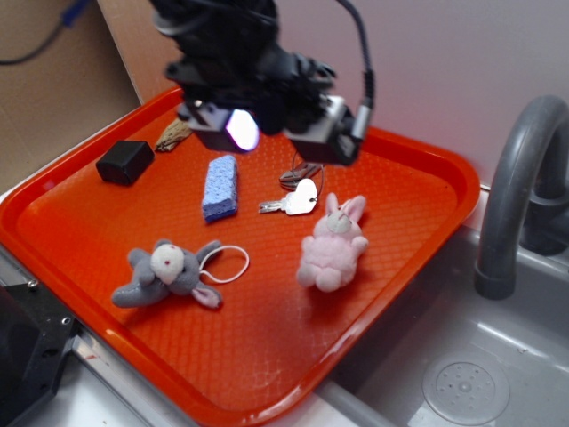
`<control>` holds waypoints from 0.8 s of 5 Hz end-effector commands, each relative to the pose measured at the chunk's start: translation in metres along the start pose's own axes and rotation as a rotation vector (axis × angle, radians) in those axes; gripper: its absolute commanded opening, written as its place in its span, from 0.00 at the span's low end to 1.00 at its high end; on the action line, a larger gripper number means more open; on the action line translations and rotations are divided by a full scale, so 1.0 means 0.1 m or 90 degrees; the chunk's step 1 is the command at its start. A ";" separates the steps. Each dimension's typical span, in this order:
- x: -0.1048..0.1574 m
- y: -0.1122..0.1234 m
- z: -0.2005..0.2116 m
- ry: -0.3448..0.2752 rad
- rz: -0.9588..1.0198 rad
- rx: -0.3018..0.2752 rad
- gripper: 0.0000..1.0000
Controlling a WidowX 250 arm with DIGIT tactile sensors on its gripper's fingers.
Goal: Grab the pink bunny.
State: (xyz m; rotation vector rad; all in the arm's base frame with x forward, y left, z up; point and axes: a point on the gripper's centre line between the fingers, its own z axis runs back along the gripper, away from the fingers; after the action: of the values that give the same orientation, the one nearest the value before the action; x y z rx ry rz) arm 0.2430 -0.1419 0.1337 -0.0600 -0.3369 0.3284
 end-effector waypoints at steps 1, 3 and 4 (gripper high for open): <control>0.17 0.02 -0.56 0.012 0.036 0.006 1.00; -0.15 0.05 -1.04 0.112 0.009 -0.073 0.00; -0.24 0.00 -1.10 0.126 0.016 -0.109 0.00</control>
State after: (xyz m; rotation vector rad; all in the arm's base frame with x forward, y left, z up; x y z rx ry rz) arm 0.2648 -0.1546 0.0321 -0.2797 -0.2025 0.3035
